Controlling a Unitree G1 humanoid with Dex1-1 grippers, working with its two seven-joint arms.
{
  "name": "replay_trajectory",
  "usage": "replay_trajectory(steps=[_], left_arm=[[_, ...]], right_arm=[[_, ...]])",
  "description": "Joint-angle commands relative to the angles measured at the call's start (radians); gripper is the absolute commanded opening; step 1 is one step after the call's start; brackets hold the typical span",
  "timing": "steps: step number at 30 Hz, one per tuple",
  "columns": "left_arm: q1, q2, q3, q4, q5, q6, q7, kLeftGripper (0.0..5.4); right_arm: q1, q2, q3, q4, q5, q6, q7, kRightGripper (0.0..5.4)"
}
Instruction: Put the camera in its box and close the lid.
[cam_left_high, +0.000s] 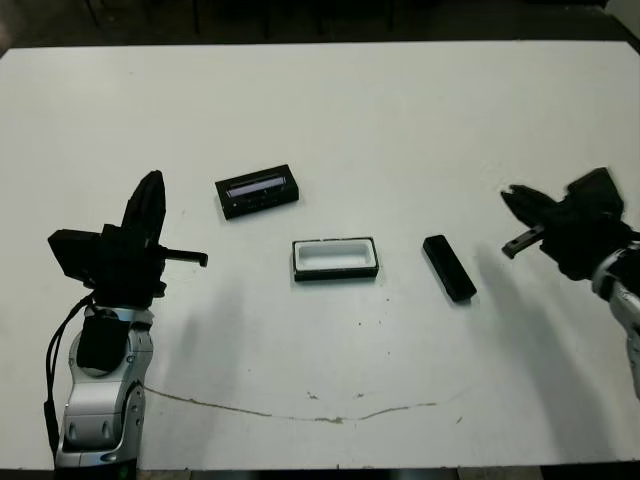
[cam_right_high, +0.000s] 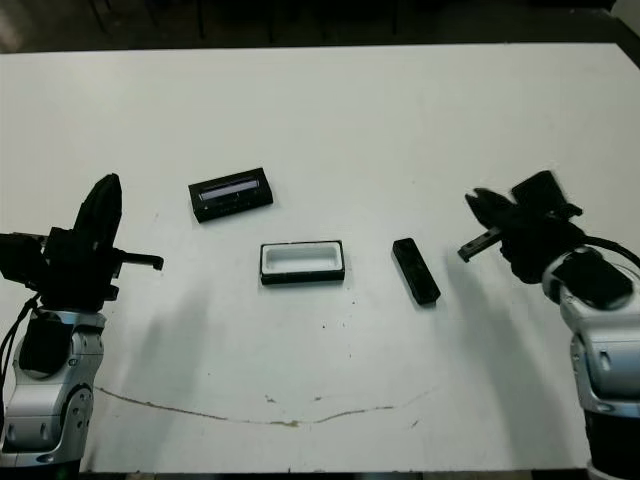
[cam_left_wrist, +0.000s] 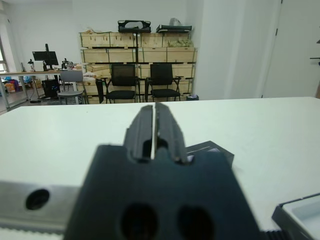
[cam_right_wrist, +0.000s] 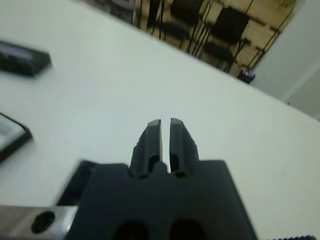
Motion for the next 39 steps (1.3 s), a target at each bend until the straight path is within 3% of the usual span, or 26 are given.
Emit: replay_trajectory(steps=[1, 4, 9, 12, 24, 39], left_arm=[[0.013, 0.004, 0.005, 0.006, -0.005, 0.019, 0.0, 0.01], [0.014, 0.007, 0.005, 0.006, -0.002, 0.016, 0.0, 0.01], [0.011, 0.011, 0.009, 0.007, -0.002, 0.019, -0.001, 0.01], [0.01, 0.011, 0.011, 0.007, -0.008, 0.021, -0.004, 0.0], [0.011, 0.013, 0.016, 0.018, -0.012, 0.007, -0.016, 0.0], [0.016, 0.012, 0.025, 0.032, -0.03, -0.008, -0.031, 0.0]], right_arm=[[0.079, 0.049, -0.023, -0.158, 0.059, 0.095, -0.06, 0.0], [0.132, 0.086, -0.017, -0.276, 0.086, 0.162, -0.124, 0.0], [0.207, 0.124, 0.037, -0.434, 0.041, 0.289, -0.258, 0.0], [0.237, 0.153, 0.052, -0.485, 0.061, 0.349, -0.296, 0.32], [0.314, 0.188, 0.154, -0.426, -0.02, 0.206, -0.319, 2.35], [0.241, 0.181, 0.152, -0.38, -0.013, 0.301, -0.32, 4.98]])
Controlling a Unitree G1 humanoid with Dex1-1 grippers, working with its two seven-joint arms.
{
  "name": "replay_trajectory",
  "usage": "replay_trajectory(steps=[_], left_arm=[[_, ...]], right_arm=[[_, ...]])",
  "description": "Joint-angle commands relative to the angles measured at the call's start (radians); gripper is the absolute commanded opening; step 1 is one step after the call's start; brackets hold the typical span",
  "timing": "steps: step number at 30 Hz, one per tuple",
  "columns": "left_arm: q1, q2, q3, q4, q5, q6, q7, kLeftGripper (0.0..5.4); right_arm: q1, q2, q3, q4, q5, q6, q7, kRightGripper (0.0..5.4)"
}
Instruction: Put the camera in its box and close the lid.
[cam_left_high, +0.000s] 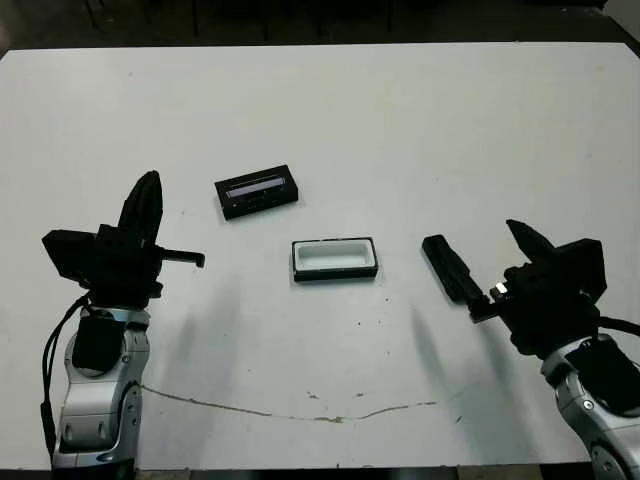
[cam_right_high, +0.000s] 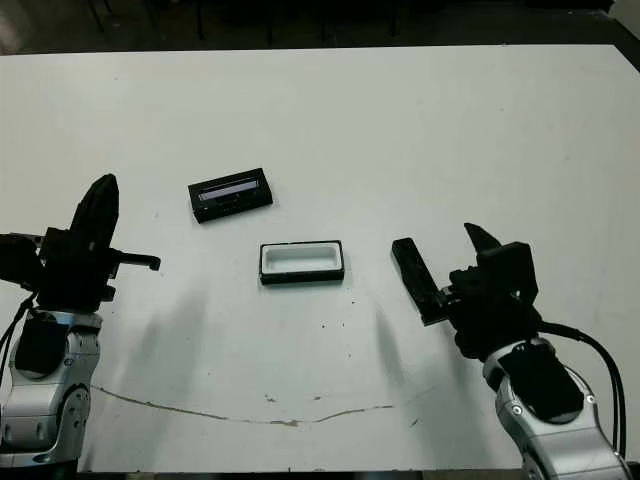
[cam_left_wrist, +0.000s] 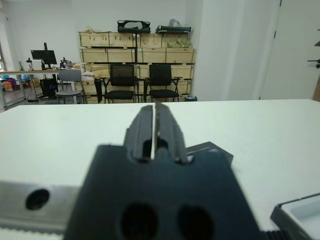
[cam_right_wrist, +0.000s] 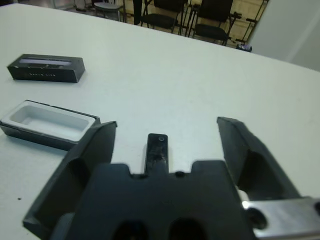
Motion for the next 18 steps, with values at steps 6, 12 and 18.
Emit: replay_trajectory(steps=[6, 12, 18], left_arm=[[0.017, 0.01, 0.006, 0.017, 0.004, 0.0, -0.003, 0.0], [0.021, 0.01, 0.009, 0.016, -0.002, 0.003, -0.006, 0.0], [0.025, 0.012, 0.009, 0.014, 0.007, -0.002, -0.004, 0.0]], right_arm=[[-0.026, 0.009, 0.007, 0.06, -0.001, 0.044, -0.003, 5.37], [-0.009, 0.0, 0.048, 0.08, -0.04, 0.026, -0.004, 5.37], [0.012, 0.012, 0.063, 0.105, -0.052, 0.022, 0.0, 5.37]])
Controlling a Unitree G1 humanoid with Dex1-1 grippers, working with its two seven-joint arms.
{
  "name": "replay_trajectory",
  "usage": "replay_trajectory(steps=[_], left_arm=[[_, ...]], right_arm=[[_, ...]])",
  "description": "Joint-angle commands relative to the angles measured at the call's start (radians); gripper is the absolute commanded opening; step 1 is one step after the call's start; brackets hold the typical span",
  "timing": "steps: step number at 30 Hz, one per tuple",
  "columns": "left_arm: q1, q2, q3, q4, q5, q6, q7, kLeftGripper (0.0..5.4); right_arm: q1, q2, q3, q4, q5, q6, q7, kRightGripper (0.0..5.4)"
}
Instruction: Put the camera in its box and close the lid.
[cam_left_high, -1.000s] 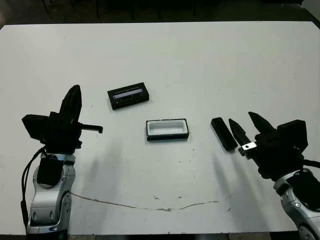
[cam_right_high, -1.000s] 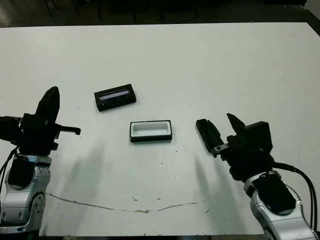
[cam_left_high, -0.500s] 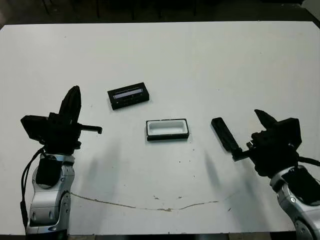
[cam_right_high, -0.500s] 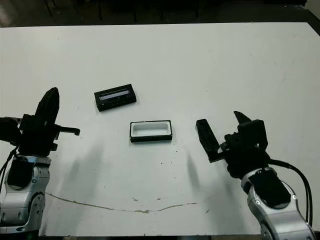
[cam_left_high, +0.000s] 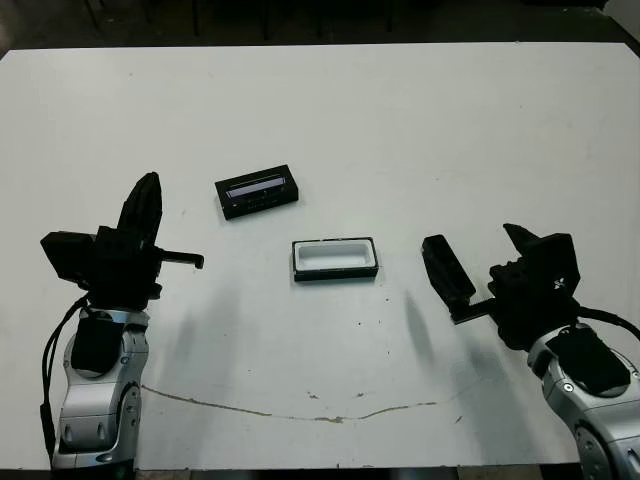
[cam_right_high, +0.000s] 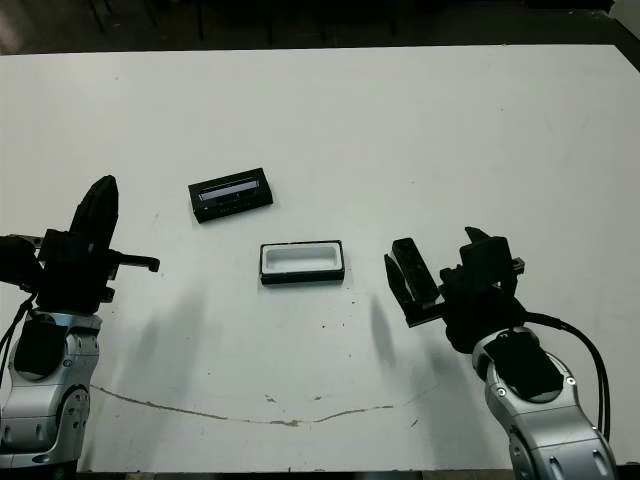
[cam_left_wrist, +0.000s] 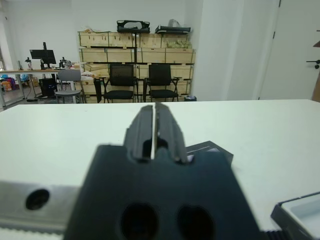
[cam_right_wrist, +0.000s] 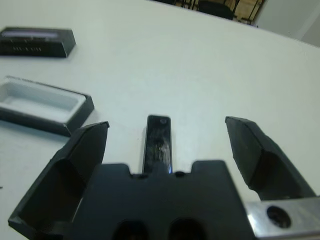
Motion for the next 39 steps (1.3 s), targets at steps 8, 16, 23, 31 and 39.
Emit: replay_trajectory(steps=[8, 16, 23, 31, 39], left_arm=[[0.022, 0.011, 0.006, 0.003, 0.002, 0.012, 0.001, 0.0], [0.024, 0.014, 0.008, 0.01, -0.005, 0.003, -0.012, 0.0], [0.025, 0.01, 0.008, 0.01, 0.0, 0.004, -0.012, 0.0], [0.029, 0.01, 0.006, 0.004, 0.003, 0.011, -0.009, 0.0], [0.028, 0.011, 0.008, 0.012, -0.004, 0.002, -0.018, 0.0]], right_arm=[[0.041, 0.014, 0.028, 0.04, -0.017, 0.054, -0.007, 5.37], [0.094, 0.059, 0.027, 0.103, -0.032, -0.014, -0.022, 5.37], [0.102, 0.095, 0.019, 0.136, -0.035, -0.045, -0.034, 5.37], [0.115, 0.139, 0.014, 0.145, -0.046, -0.078, -0.07, 4.19], [0.121, 0.152, 0.012, 0.157, -0.064, -0.128, -0.084, 2.76]])
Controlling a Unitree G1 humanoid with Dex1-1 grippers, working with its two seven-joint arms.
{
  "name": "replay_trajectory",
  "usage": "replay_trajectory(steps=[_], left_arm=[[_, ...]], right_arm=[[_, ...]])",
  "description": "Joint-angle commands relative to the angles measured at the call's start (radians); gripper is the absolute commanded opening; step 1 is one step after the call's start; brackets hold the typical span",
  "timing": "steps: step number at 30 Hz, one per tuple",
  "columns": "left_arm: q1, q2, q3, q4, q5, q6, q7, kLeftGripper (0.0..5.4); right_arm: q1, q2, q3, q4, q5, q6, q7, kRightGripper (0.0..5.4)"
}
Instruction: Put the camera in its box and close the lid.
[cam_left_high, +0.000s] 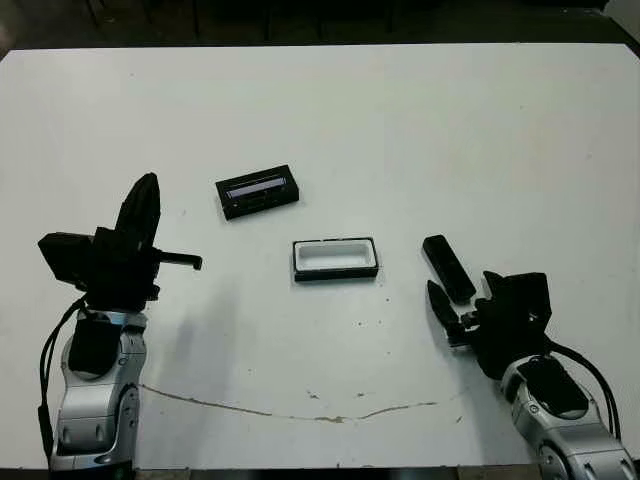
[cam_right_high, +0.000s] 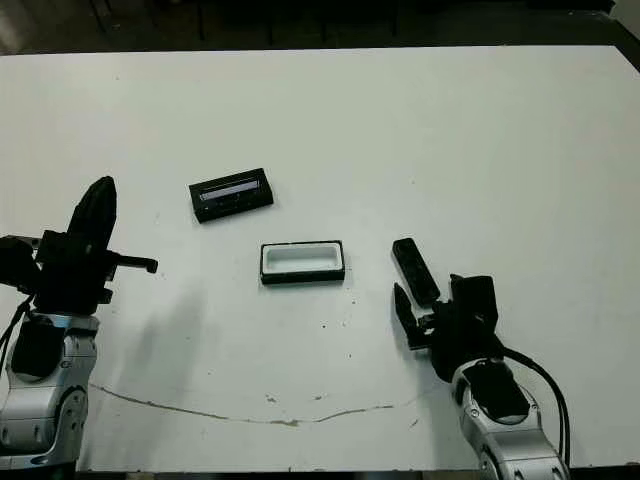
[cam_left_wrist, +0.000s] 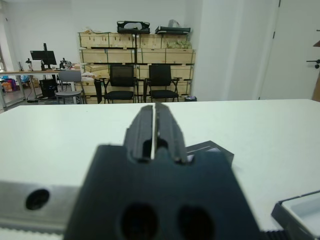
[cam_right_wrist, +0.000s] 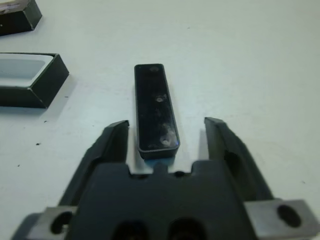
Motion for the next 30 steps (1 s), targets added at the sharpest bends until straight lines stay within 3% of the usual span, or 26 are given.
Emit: replay_trajectory(steps=[1, 8, 13, 19, 26, 30], left_arm=[[0.022, 0.01, 0.002, 0.015, -0.002, 0.003, -0.007, 0.0], [0.024, 0.009, 0.004, 0.006, -0.004, 0.013, -0.003, 0.0], [0.026, 0.006, 0.004, 0.0, -0.006, 0.018, 0.0, 0.0], [0.029, 0.006, 0.002, -0.011, 0.005, 0.023, 0.01, 0.0], [0.027, 0.01, 0.003, -0.005, 0.001, 0.015, 0.003, 0.0], [0.029, 0.01, 0.002, -0.006, 0.006, 0.016, 0.004, 0.0]], right_arm=[[0.014, -0.003, -0.005, 0.018, -0.015, 0.01, -0.008, 2.59], [-0.034, -0.082, -0.011, -0.016, -0.005, 0.086, 0.055, 1.31], [-0.06, -0.146, -0.027, -0.023, 0.004, 0.074, 0.121, 0.58], [-0.088, -0.19, -0.046, -0.044, 0.028, 0.134, 0.172, 0.49], [-0.112, -0.212, -0.078, -0.041, 0.03, 0.121, 0.191, 0.49], [-0.193, -0.211, -0.155, -0.024, 0.087, 0.119, 0.213, 0.49]])
